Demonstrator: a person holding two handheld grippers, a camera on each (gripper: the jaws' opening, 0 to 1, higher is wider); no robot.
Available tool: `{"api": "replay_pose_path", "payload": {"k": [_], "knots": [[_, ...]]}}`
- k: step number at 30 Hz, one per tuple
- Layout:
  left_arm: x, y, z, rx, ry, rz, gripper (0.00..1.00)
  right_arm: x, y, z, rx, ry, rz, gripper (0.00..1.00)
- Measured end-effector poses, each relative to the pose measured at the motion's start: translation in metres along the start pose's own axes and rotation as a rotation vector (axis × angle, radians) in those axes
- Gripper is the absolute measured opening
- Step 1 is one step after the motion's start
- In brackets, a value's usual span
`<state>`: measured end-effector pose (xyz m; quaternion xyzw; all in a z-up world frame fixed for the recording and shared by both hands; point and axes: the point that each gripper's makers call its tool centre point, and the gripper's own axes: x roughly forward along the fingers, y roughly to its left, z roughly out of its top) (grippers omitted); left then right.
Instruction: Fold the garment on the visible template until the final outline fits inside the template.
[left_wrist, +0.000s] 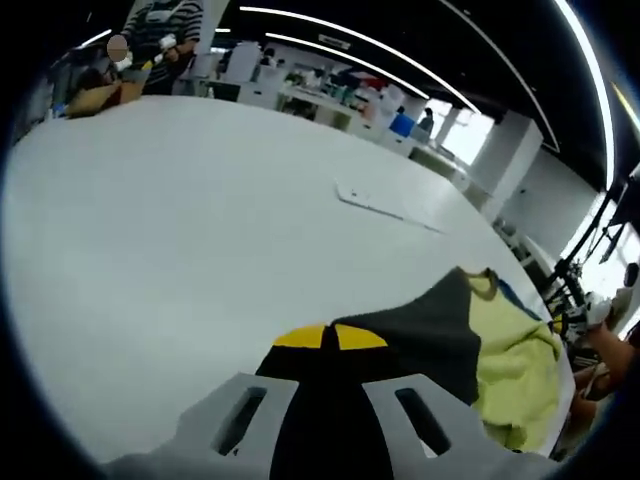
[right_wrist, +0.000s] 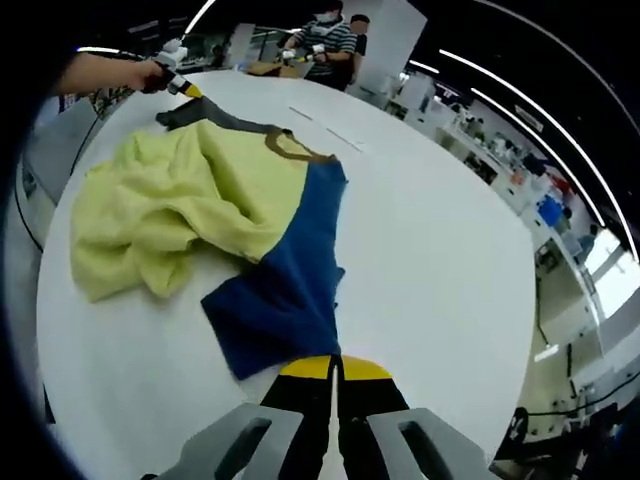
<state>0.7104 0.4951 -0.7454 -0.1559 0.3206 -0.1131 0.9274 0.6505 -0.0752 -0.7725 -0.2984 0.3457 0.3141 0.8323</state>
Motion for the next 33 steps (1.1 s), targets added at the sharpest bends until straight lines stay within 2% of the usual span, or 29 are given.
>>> {"api": "replay_pose_path", "payload": {"k": [4,13,20,26,29,33], "knots": [[0.008,0.006,0.008,-0.004,-0.003,0.002,0.0,0.001,0.003,0.004,0.004,0.002,0.005,0.0],[0.02,0.002,0.018,0.009,0.004,-0.009,0.0,0.003,0.009,0.008,0.01,0.016,0.001,0.0],[0.028,0.01,0.033,0.025,-0.001,-0.014,0.0,0.006,0.015,0.015,0.011,0.019,0.0,0.0],[0.028,0.009,0.031,0.025,0.002,-0.019,0.0,0.008,0.014,0.015,0.005,0.032,-0.01,0.0],[0.027,0.005,0.028,0.058,0.006,-0.026,0.0,0.008,0.014,0.016,0.012,0.03,-0.016,0.0],[0.021,0.005,0.03,0.038,-0.01,-0.046,0.0,0.008,0.015,0.016,0.027,0.029,-0.015,0.0]]}}
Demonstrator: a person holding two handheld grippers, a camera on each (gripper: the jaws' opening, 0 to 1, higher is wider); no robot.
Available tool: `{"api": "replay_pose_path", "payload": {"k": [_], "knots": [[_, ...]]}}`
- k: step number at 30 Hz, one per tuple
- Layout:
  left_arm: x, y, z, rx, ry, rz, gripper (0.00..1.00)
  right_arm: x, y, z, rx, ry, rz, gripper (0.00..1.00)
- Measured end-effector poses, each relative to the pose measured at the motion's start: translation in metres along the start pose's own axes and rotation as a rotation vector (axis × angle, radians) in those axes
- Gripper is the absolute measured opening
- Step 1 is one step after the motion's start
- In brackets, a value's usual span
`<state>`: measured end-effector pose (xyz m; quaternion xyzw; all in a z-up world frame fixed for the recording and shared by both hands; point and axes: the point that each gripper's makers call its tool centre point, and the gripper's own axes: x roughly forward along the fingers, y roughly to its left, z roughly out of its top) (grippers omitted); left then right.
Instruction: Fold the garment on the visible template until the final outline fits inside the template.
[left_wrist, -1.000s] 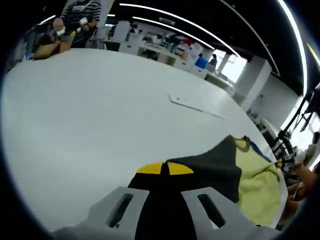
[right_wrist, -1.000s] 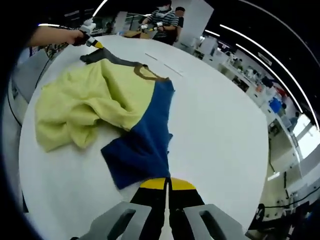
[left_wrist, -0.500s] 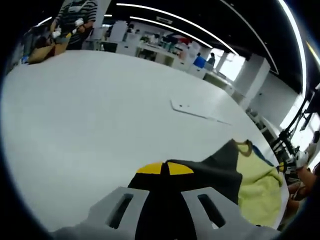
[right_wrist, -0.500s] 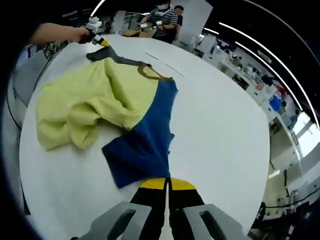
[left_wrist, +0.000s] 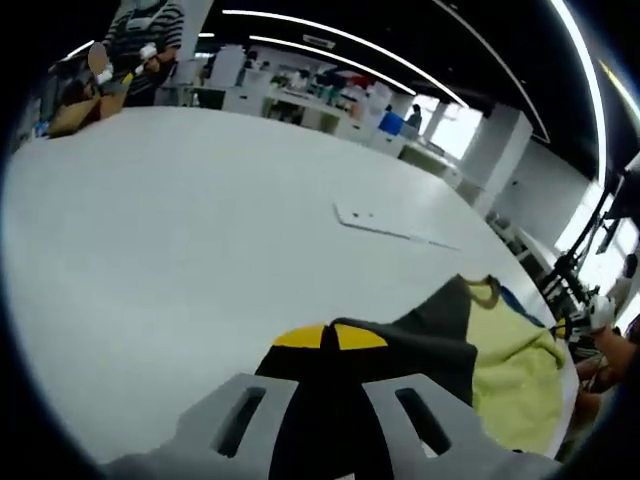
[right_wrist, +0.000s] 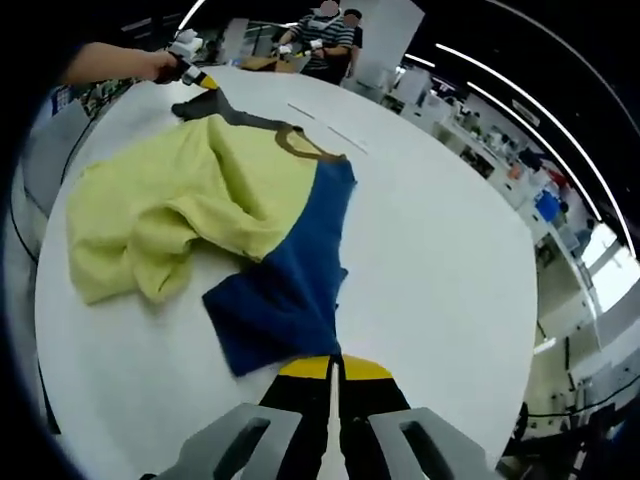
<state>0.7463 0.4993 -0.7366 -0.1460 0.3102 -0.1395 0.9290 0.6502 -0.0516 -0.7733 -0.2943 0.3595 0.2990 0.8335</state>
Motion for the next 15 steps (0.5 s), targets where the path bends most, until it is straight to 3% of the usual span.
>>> {"api": "replay_pose_path", "payload": {"k": [6,15], "knots": [[-0.009,0.004,0.006,-0.011,-0.02,-0.007,0.0,-0.006,0.001,0.004,0.032,-0.031,0.004,0.07],[-0.037,-0.014,0.008,-0.01,-0.077,-0.055,0.0,-0.022,-0.003,0.011,0.071,-0.083,-0.018,0.09]]}}
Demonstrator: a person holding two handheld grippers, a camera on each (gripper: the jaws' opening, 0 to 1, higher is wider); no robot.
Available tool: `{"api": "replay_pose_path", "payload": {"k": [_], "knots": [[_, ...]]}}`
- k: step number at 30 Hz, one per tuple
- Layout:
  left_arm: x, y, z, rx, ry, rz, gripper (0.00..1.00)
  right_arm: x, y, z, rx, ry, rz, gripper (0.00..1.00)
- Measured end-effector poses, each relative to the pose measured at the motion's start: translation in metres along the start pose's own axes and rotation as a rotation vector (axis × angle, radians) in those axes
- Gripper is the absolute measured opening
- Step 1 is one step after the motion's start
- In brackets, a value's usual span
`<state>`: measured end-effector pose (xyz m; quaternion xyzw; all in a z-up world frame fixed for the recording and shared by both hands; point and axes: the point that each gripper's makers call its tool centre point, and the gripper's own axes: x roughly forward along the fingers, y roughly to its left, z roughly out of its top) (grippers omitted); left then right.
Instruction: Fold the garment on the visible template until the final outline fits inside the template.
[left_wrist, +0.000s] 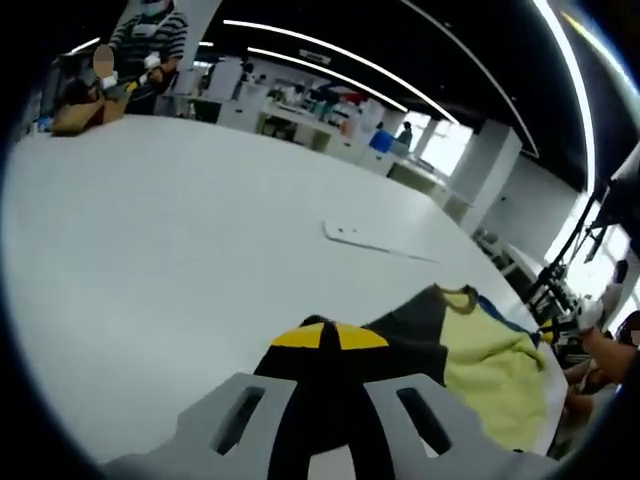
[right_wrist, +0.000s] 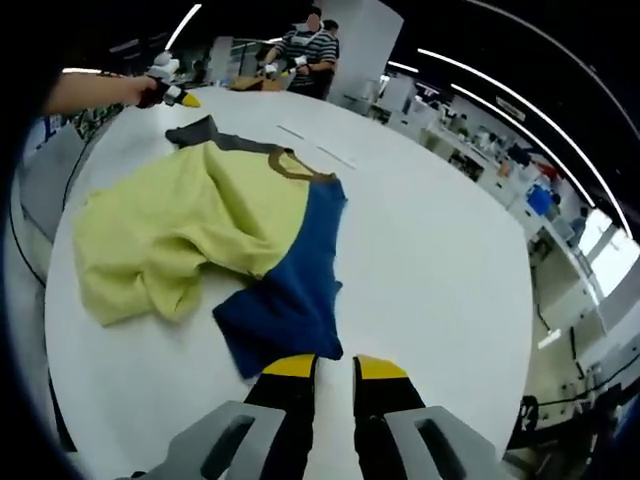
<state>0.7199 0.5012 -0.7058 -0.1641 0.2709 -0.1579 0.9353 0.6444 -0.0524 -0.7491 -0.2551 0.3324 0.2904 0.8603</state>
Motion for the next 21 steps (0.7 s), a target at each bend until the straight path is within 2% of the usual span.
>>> {"api": "replay_pose_path", "payload": {"k": [3,12,21], "knots": [[-0.01,-0.011,0.001,-0.005,-0.03,-0.03,0.01,-0.007,0.002,0.006,0.015,-0.034,-0.002,0.1],[-0.032,-0.044,-0.003,-0.009,-0.068,-0.112,0.03,-0.024,0.012,0.02,0.044,-0.114,-0.003,0.11],[-0.049,-0.082,-0.008,0.003,-0.083,-0.196,0.03,-0.037,0.025,0.033,0.084,-0.183,0.021,0.18]]}}
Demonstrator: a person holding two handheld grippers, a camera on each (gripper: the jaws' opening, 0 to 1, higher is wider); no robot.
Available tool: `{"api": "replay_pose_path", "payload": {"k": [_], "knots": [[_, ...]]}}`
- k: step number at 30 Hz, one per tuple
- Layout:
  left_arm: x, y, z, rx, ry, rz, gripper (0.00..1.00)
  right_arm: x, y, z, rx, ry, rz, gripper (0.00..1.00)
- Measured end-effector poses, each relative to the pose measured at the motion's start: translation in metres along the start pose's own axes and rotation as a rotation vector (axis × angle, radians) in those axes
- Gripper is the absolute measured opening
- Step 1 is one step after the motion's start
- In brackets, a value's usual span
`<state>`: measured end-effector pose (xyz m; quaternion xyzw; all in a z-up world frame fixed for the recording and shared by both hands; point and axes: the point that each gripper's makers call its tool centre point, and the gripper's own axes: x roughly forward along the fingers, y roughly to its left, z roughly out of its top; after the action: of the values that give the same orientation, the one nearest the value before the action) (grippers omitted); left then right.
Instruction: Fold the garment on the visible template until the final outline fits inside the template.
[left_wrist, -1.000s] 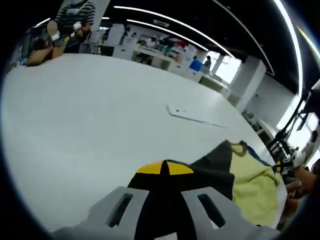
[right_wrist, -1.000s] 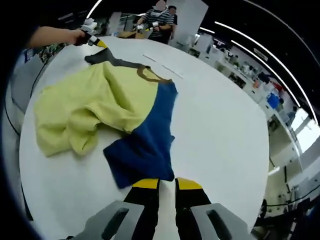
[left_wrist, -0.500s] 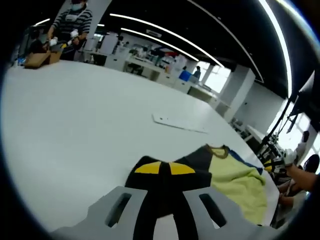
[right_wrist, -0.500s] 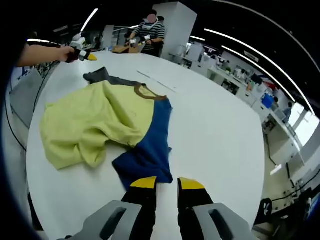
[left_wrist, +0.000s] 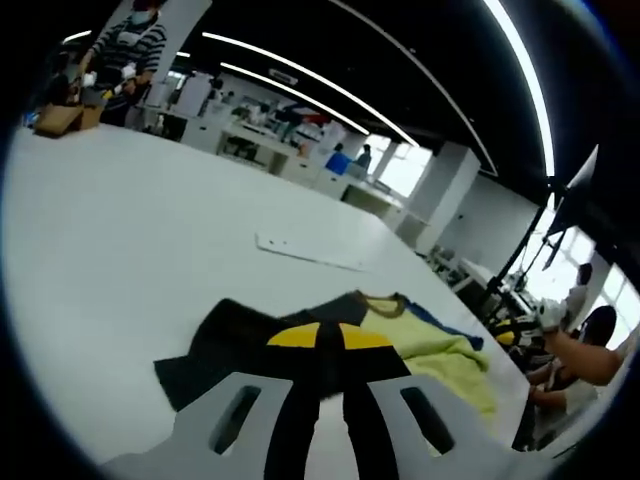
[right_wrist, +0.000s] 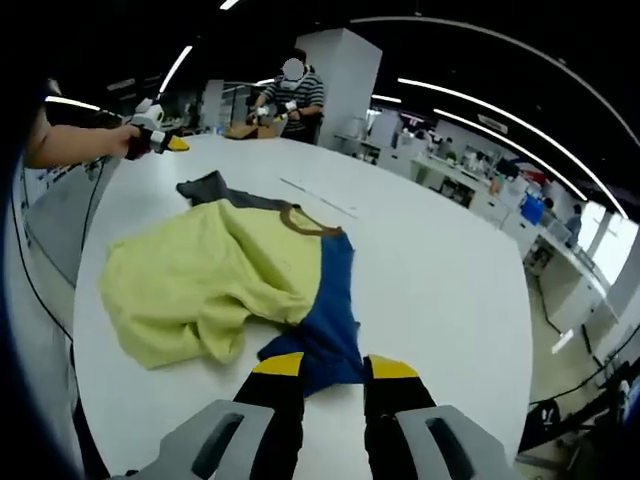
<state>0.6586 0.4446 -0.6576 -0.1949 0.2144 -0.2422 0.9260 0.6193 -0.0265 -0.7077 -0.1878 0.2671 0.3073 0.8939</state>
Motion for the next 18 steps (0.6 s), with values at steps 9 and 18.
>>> {"api": "replay_pose_path", "payload": {"k": [9,18], "knots": [[-0.01,-0.027,-0.022,0.031,0.029,-0.044,0.03,-0.003,0.014,0.007,0.017,-0.029,0.04,0.2],[-0.022,-0.041,-0.043,0.045,0.061,-0.051,0.03,-0.011,0.025,0.009,0.032,-0.046,0.084,0.21]]}}
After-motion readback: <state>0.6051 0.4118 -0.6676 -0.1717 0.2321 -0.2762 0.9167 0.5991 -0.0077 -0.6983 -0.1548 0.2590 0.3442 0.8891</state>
